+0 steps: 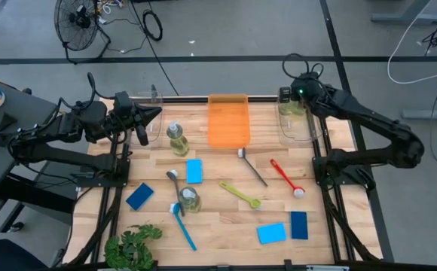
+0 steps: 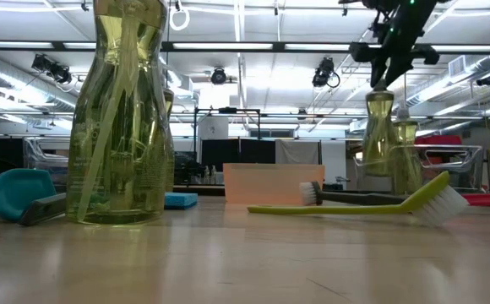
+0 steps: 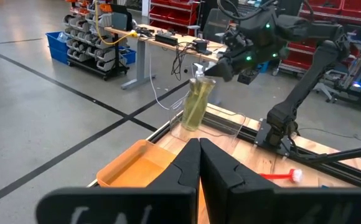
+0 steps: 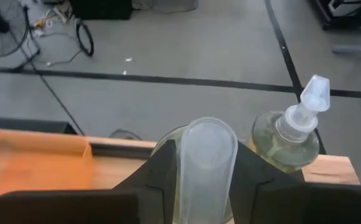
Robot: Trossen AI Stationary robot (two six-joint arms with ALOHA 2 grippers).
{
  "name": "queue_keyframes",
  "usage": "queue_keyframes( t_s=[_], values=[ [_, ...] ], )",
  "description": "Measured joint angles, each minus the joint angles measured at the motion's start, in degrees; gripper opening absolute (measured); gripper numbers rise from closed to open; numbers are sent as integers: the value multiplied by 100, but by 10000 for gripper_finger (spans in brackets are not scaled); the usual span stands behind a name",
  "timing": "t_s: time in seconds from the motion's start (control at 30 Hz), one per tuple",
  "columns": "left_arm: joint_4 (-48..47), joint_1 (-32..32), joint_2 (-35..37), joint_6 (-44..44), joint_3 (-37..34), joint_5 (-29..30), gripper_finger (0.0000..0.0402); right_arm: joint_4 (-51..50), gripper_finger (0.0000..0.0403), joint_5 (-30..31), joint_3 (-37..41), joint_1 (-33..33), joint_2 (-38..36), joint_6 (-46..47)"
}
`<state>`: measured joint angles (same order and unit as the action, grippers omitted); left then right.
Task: Pick & Place Kitchen Sink Supplies
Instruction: Put the yellow dish soap into the right transparent bin
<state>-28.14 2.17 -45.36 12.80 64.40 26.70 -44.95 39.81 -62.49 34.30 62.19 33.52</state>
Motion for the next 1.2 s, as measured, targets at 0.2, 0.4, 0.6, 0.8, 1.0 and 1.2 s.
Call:
queue_keyframes(
  t_s=[0.2,0.4,0.6,0.8,1.0,1.2],
  values=[
    [0,0,0,-2,0,0,12,452,96,-33,301,277,7,0],
    [0,0,-2,-3,0,0,12,1042,96,-204,713,548,9,-42],
    [0,-1,0,-7,0,1,12,1668,96,-243,1110,711,13,-125],
    [0,-2,0,-9,0,2,12,1924,101,-364,1289,807,13,-255],
    [0,-1,-2,-7,0,2,12,2023,146,-377,1358,805,11,-261],
    [0,-1,-1,-4,0,2,12,2218,186,-426,1358,805,2,-741]
  ],
)
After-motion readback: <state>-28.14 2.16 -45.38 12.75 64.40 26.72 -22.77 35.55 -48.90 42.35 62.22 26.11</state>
